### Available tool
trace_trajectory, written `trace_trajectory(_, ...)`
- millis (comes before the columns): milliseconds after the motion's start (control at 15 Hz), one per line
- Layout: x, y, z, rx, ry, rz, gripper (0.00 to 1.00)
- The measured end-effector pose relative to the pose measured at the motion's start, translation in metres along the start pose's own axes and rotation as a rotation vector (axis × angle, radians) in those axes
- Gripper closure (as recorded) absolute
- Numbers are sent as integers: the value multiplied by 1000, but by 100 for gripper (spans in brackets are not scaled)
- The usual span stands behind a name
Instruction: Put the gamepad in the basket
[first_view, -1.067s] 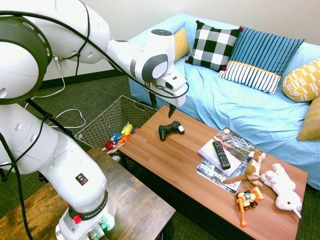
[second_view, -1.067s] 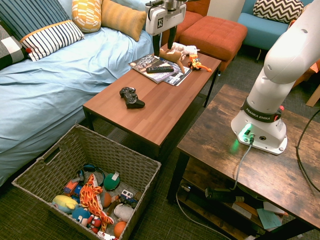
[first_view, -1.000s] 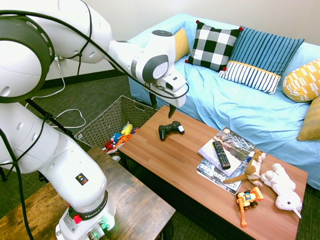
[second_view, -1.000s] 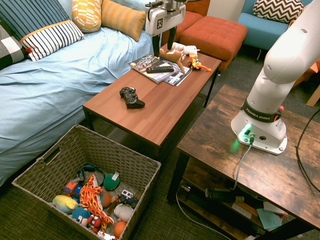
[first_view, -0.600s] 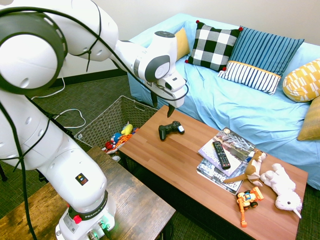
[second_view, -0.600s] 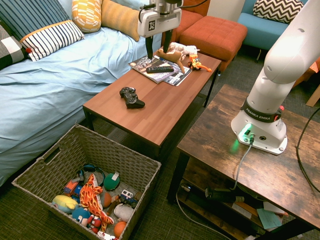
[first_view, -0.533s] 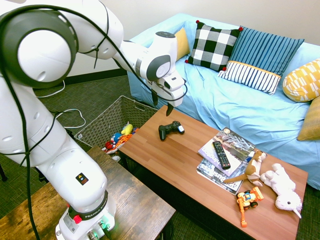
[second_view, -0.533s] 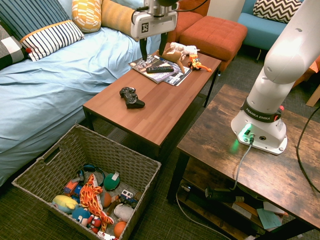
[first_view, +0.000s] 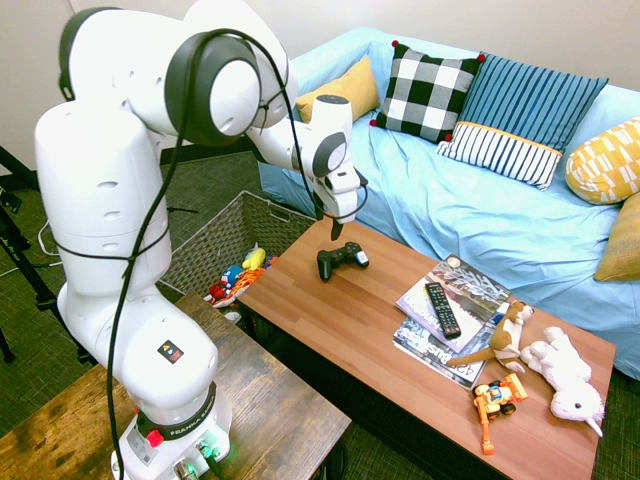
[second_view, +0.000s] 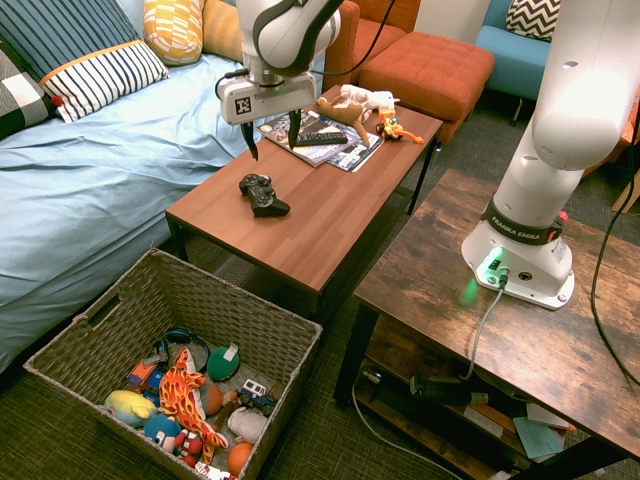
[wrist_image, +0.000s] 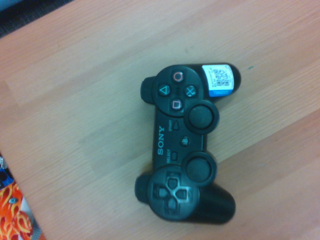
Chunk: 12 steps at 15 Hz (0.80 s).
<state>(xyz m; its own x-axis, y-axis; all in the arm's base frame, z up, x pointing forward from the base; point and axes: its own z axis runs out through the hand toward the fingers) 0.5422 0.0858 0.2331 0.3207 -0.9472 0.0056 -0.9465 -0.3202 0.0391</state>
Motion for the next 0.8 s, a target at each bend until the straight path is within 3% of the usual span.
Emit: trace_trajectory(800, 19, -56, 119, -80, 13, 27, 0)
